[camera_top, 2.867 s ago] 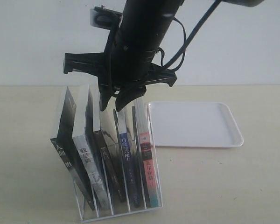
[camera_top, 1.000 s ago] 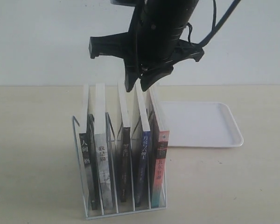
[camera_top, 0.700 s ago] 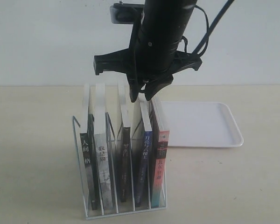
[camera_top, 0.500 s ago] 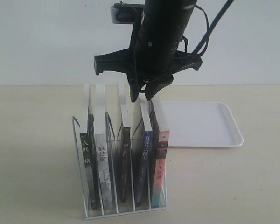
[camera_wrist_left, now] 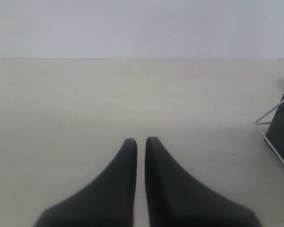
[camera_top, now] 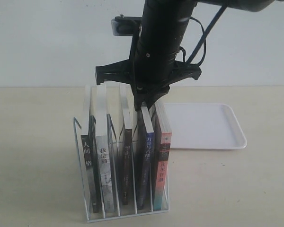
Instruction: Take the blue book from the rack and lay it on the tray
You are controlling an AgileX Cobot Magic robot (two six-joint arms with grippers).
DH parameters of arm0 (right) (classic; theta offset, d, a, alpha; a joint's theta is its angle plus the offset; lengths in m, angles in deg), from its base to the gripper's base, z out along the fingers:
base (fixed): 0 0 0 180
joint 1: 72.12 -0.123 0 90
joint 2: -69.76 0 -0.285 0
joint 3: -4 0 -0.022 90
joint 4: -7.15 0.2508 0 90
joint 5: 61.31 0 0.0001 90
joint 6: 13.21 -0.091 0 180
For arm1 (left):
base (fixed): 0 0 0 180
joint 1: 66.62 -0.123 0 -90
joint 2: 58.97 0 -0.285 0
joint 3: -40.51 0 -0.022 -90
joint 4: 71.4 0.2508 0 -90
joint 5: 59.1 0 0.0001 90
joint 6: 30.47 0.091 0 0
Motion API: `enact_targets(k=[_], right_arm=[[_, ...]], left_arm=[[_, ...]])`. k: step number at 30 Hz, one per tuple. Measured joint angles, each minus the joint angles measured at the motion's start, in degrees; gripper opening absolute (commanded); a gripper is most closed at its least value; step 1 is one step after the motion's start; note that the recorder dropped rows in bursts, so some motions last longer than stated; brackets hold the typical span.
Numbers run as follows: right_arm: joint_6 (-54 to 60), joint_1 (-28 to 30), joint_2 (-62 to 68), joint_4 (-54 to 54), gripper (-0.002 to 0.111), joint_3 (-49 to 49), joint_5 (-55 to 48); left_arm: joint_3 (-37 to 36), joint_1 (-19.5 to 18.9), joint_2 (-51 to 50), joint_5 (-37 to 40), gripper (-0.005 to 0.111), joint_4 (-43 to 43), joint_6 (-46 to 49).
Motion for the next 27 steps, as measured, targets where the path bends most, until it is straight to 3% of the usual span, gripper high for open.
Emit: enact_targets(k=[18,27], right_arm=[[0.93,0.00,-0.14,-0.39,0.000,-0.75,-0.45],[1.16,0.10,-7.54,-0.65,0.000,-4.48,-1.00]], left_arm=[[0.00,0.00,0.00,0.00,0.006,0.00,0.00],[0.00,0.00,0.00,0.00,0.006,0.00,0.00]])
